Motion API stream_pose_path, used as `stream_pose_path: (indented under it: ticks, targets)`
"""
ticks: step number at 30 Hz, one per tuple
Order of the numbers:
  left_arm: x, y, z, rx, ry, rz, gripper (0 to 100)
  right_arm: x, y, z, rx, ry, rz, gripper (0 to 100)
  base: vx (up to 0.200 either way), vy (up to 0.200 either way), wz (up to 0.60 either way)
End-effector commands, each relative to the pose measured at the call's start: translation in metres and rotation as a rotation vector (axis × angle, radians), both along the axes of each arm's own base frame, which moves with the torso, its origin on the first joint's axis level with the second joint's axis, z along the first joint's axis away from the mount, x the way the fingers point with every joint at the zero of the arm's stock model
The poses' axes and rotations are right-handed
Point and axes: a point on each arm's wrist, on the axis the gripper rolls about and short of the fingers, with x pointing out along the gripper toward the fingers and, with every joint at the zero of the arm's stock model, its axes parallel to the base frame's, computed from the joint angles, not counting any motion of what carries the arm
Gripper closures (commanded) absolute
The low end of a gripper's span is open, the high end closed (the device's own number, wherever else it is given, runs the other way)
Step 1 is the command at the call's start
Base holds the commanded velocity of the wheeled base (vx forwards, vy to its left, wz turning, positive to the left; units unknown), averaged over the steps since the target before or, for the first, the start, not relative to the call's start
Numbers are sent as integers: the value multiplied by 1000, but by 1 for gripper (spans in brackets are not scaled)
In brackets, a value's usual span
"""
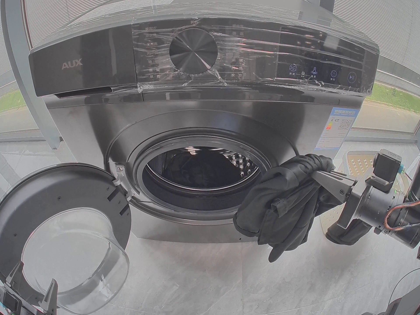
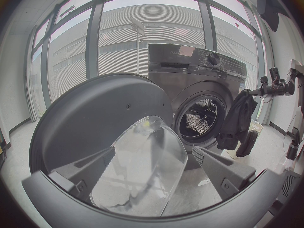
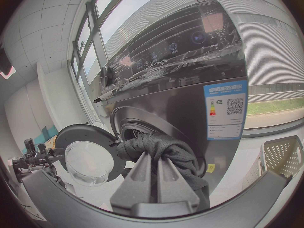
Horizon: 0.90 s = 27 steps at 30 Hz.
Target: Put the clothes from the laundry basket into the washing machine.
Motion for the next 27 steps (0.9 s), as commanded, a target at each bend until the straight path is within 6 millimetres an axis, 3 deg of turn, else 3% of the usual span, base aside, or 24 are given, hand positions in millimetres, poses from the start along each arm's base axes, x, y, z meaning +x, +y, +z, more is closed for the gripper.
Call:
stream_pose_path:
  ticks: [1, 19, 21, 23, 27]
  targets:
    - [0, 0, -5, 0, 0, 0, 0, 1, 2, -2, -7, 5, 5, 100, 0, 0, 0]
    - [0, 0, -4, 12, -11, -9, 0, -18, 19, -6, -14, 21, 158, 100, 0, 0, 0]
    - [-11, -1, 41, -2, -210, -69, 0, -20, 21, -11, -13, 48, 187, 100, 0, 0, 0]
    - [-12, -4, 64, 9, -220, -178, 0, -23, 23, -13, 4, 71, 230, 100, 0, 0, 0]
    - [0, -8, 69, -9, -65, -415, 0, -27, 36, -16, 35, 133, 289, 100, 0, 0, 0]
